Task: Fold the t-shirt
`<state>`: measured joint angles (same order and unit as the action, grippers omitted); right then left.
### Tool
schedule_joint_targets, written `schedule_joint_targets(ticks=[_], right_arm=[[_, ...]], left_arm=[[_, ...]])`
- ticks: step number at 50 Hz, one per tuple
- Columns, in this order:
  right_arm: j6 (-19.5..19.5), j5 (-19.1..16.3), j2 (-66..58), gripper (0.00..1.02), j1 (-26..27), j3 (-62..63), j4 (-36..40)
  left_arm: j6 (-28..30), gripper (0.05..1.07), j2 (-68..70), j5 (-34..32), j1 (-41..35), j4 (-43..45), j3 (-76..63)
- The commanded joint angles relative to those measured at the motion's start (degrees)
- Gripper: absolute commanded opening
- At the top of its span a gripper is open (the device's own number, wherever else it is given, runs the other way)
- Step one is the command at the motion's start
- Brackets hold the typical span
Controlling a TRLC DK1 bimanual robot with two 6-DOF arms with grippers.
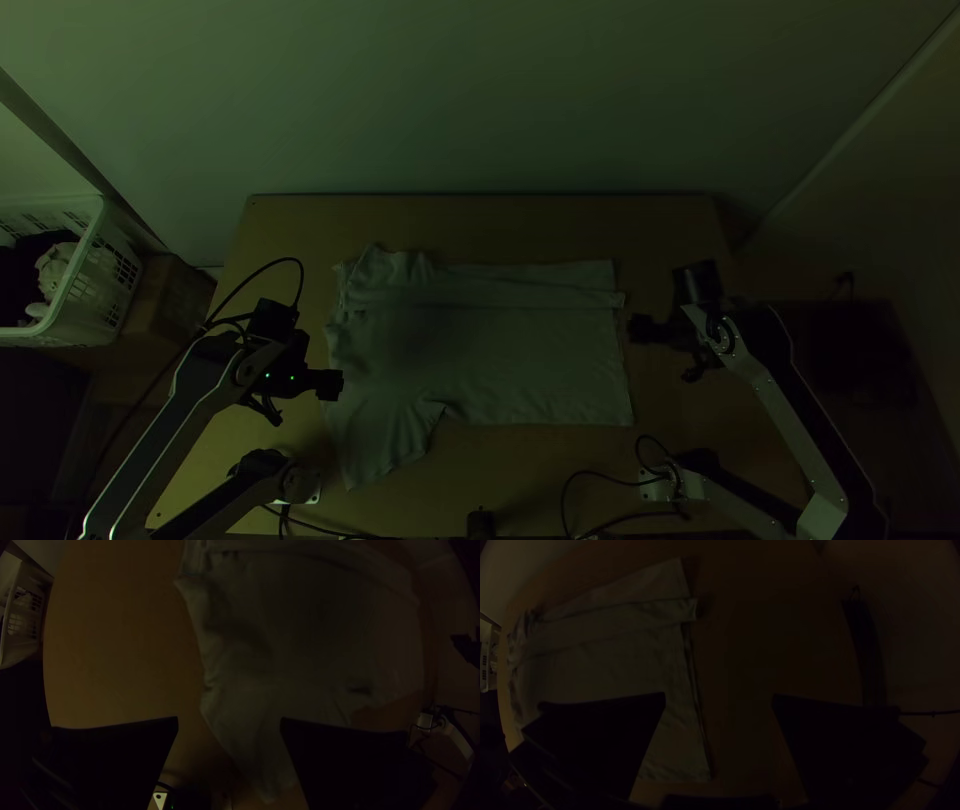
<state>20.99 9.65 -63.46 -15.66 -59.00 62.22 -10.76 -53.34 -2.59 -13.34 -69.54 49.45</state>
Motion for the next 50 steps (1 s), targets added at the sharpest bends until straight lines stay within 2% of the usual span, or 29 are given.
schedule_joint_targets(ticks=[1, 5, 10, 27, 39, 42, 44, 50], right_arm=[[2.82, 0.02, -1.23, 0.98, -2.09, 1.17, 1.59], [3.44, -0.16, -1.93, 0.98, -3.85, 1.08, 2.3], [3.7, -0.51, -2.81, 0.98, -4.2, 0.64, 3.44], [4.32, -2.27, -5.36, 0.98, -4.2, 1.26, 4.76], [4.32, -3.5, -6.76, 0.97, -4.2, 1.87, 4.76], [4.14, -3.94, -6.76, 0.97, -4.11, 2.05, 4.76], [4.06, -4.2, -6.85, 0.97, -4.11, 2.23, 4.76], [3.88, -4.46, -7.2, 0.95, -3.41, 3.02, 4.67]], left_arm=[[-6.02, 1.03, 0.96, -0.49, -3.36, -2.01, -2.61], [-10.86, 1.03, 1.4, -0.49, -6.43, -2.71, -4.19], [-15.16, 1.03, 1.75, -0.57, -6.7, -3.5, -6.91], [-18.94, 1.02, -0.89, -2.68, -7.84, -0.07, -12.45], [-18.85, 1.01, -4.4, -2.68, -12.58, 3.71, -15.61], [-18.85, 0.95, -5.37, -2.6, -13.55, 4.76, -15.96], [-18.94, 0.95, -5.98, -2.6, -13.73, 5.99, -16.14], [-19.21, 0.81, -8.45, -2.6, -15.57, 6.7, -16.05]])
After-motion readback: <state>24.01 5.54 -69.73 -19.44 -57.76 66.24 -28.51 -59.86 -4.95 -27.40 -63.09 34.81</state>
